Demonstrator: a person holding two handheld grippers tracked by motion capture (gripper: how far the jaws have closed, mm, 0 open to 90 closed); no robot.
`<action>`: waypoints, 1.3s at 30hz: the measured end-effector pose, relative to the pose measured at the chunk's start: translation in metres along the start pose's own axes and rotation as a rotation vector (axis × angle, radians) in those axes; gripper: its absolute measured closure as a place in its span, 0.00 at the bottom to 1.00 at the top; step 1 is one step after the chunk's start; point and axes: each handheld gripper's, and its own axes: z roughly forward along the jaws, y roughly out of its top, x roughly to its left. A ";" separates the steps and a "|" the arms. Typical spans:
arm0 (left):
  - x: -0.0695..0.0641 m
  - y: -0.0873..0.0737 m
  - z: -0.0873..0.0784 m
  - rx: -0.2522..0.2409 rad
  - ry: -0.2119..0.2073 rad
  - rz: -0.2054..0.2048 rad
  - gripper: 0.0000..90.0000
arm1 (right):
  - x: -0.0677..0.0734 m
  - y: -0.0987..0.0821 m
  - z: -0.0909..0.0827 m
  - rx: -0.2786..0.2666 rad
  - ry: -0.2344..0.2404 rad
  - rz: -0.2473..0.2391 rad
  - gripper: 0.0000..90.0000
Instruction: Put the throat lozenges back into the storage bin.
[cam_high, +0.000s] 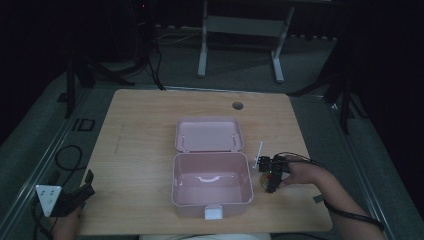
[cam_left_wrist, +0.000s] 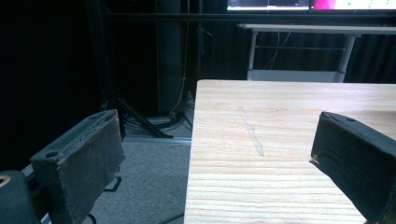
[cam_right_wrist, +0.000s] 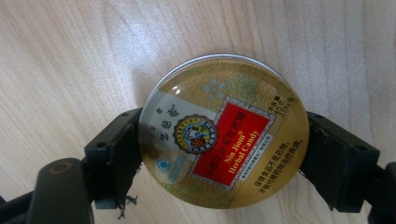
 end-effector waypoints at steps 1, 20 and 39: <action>0.000 0.000 0.000 0.000 0.000 0.000 0.03 | 0.000 0.000 0.000 0.005 0.006 0.001 0.22; 0.000 0.000 0.000 -0.003 0.005 0.002 0.03 | 0.010 -0.010 -0.067 0.023 0.006 -0.013 0.22; 0.000 0.000 0.000 -0.001 0.000 0.002 0.03 | 0.032 -0.012 -0.196 -0.046 -0.094 -0.046 0.22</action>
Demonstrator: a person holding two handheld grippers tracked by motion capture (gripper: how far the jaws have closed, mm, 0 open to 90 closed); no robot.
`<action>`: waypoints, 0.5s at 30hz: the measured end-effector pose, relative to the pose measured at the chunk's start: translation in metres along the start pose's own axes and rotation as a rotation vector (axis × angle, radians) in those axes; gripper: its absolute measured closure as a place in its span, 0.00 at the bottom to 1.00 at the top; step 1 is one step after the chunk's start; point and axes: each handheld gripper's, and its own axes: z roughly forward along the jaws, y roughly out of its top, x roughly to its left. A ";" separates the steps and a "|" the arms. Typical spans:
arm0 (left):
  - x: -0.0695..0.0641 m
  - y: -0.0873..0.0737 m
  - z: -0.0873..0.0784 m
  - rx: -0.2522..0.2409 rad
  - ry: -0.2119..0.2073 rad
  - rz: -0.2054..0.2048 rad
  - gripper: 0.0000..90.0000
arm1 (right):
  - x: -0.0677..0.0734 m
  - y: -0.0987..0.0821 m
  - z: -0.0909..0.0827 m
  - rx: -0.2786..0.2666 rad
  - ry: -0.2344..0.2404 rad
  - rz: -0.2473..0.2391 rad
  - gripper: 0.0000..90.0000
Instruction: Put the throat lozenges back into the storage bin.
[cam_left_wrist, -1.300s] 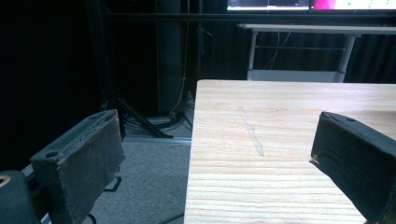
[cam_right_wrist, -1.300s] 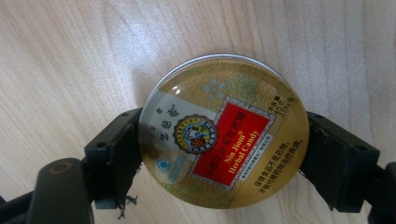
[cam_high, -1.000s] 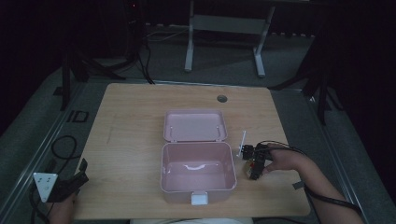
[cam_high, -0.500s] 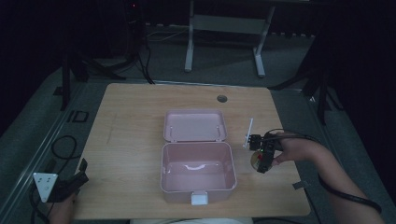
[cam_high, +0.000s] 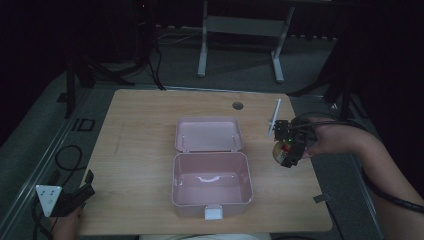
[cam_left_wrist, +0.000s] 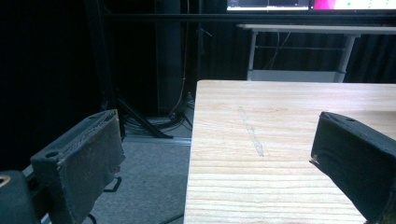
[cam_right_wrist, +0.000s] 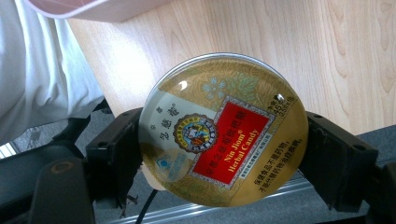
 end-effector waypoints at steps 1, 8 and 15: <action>0.000 0.000 0.000 0.001 0.000 0.002 0.03 | 0.001 0.002 0.000 -0.001 0.001 -0.004 0.22; 0.000 0.000 0.000 0.000 0.001 0.001 0.03 | 0.009 0.018 0.005 -0.006 0.013 -0.048 0.22; 0.000 0.000 0.000 -0.002 0.000 -0.003 0.03 | 0.020 0.044 0.011 -0.009 0.031 -0.107 0.22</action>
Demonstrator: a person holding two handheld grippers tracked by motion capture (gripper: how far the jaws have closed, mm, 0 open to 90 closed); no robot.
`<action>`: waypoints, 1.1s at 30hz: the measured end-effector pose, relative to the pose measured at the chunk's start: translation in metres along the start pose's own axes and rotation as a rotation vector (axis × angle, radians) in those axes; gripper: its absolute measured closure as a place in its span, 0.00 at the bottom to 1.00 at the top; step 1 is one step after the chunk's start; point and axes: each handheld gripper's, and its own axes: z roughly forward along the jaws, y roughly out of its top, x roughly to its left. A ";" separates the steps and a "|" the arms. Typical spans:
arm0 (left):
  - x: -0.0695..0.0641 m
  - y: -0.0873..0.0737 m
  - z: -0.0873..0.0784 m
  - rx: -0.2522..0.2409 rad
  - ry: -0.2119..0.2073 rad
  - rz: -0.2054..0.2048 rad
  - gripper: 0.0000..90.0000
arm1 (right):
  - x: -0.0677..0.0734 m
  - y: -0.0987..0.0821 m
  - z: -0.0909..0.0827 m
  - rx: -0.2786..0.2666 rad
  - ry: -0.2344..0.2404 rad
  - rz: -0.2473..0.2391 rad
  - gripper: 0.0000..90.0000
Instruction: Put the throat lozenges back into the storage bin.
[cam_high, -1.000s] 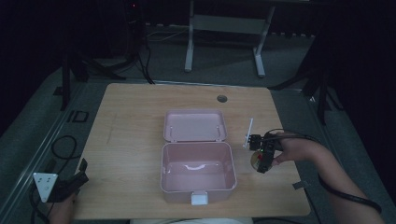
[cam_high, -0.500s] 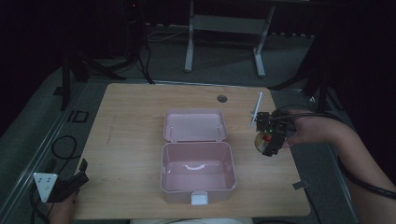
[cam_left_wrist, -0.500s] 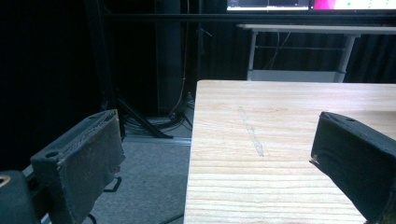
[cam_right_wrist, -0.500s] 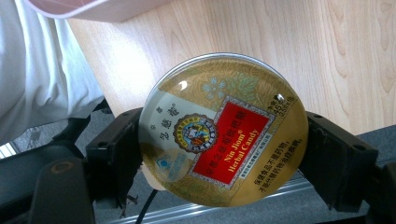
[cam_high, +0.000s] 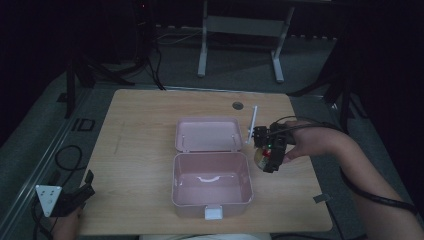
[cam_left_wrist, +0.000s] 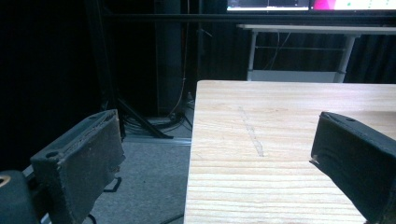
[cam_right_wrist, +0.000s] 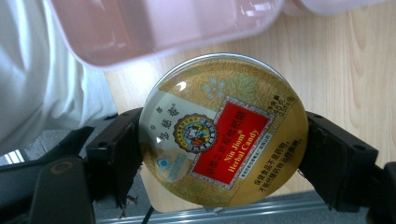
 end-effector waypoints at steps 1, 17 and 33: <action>0.000 0.000 0.000 0.000 0.000 0.000 0.03 | 0.001 0.003 0.001 -0.003 0.001 -0.011 0.22; 0.000 0.000 0.000 -0.002 0.000 0.000 0.03 | 0.024 0.060 0.011 -0.009 0.043 -0.135 0.22; 0.001 0.000 -0.001 -0.003 -0.010 -0.004 0.03 | 0.034 0.087 0.059 -0.008 0.098 -0.207 0.22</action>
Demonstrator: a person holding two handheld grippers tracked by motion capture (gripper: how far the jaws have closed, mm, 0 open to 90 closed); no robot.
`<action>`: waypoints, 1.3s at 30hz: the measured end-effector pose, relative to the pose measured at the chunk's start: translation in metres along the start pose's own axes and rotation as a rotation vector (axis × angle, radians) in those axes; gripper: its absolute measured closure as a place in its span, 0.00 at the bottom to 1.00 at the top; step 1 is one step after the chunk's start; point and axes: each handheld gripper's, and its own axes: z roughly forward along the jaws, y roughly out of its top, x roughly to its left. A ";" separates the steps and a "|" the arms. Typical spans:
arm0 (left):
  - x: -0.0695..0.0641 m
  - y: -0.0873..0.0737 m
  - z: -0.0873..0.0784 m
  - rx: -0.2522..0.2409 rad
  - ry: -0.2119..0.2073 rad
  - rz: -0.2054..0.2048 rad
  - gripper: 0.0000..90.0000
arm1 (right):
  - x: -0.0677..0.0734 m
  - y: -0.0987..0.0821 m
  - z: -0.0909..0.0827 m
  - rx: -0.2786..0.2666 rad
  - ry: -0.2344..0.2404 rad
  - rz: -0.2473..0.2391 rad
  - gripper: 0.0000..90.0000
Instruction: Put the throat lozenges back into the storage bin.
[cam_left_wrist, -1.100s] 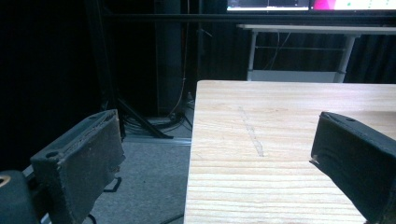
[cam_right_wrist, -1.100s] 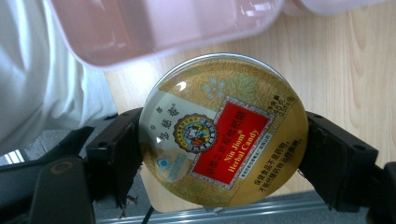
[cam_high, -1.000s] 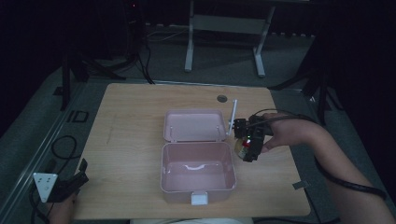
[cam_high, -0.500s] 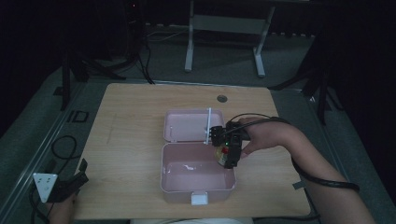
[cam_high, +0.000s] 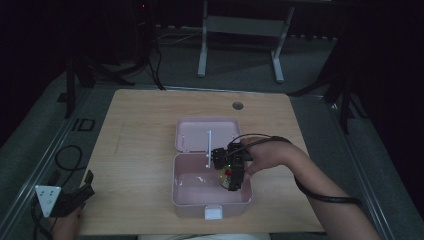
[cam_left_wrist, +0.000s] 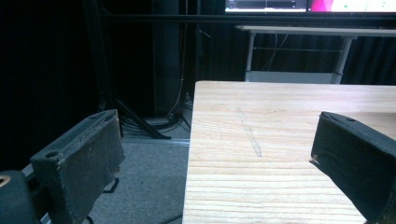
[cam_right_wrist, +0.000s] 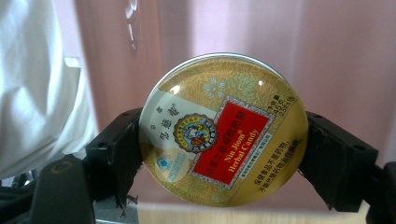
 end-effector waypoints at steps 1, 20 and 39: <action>0.000 0.000 0.000 0.000 0.000 0.001 0.03 | 0.000 0.000 0.006 0.004 0.008 -0.001 0.22; -0.001 0.000 0.000 0.006 -0.004 0.005 0.03 | -0.003 -0.001 0.072 0.051 0.015 -0.056 0.22; -0.001 0.000 0.001 0.008 -0.010 0.007 0.03 | -0.007 -0.001 0.082 0.094 0.051 -0.003 0.21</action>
